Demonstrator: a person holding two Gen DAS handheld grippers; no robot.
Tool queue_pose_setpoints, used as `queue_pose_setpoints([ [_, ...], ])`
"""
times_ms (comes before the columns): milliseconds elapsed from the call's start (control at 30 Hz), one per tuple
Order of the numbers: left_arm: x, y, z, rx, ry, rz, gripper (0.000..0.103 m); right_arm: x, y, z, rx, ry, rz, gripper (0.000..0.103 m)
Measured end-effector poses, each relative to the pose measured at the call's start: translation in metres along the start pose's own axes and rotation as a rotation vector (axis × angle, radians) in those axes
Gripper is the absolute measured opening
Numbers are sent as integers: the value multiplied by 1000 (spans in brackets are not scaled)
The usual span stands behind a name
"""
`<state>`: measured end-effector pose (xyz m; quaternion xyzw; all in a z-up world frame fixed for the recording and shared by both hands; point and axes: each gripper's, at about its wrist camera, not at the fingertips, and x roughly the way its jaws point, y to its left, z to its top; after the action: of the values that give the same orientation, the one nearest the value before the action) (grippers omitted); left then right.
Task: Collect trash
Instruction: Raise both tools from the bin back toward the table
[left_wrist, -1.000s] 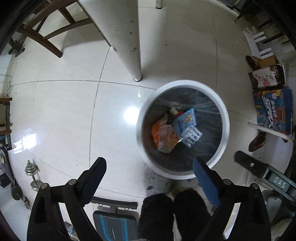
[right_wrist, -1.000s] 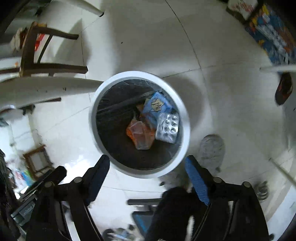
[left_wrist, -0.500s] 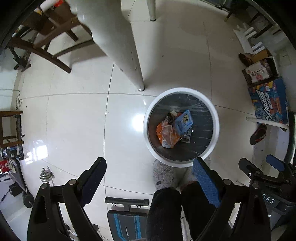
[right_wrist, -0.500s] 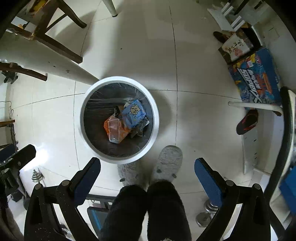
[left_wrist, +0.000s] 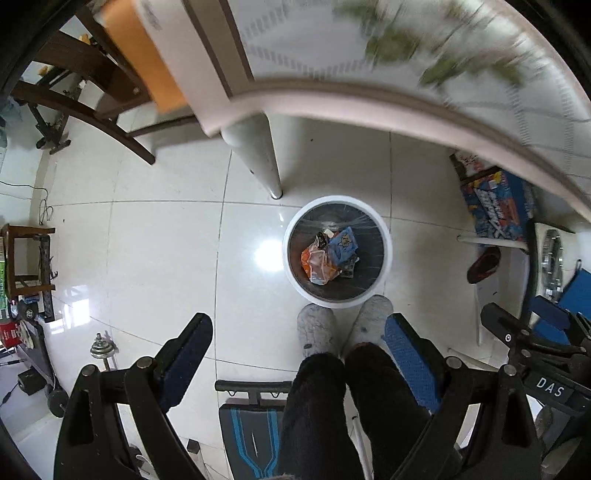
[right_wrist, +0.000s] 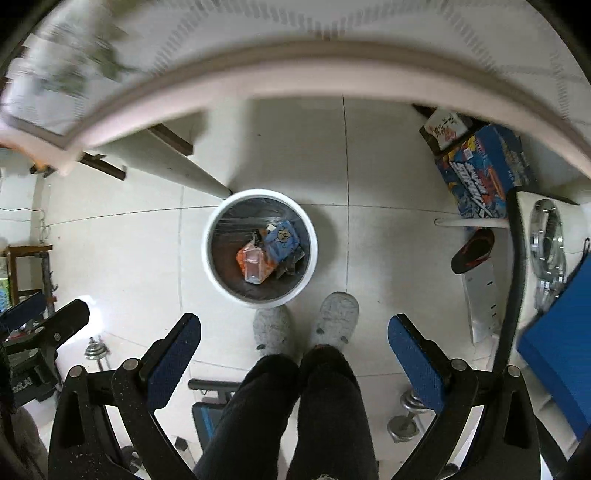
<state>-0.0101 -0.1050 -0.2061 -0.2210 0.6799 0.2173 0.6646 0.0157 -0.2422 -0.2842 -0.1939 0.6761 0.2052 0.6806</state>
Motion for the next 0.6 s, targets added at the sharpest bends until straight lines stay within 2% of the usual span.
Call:
queue_pose_setpoints([
  [367,-131,10,-23,30,-87,-32,95,-150,22,-27,-35,-54,84,102],
  [533,-174,12,-17,23,-145,-19,95,-208,25,-28,-1,-111,127,102],
  [600,-190,9,-8,15,-191,-9,95,-227,19,-19,35,-147,147,102],
])
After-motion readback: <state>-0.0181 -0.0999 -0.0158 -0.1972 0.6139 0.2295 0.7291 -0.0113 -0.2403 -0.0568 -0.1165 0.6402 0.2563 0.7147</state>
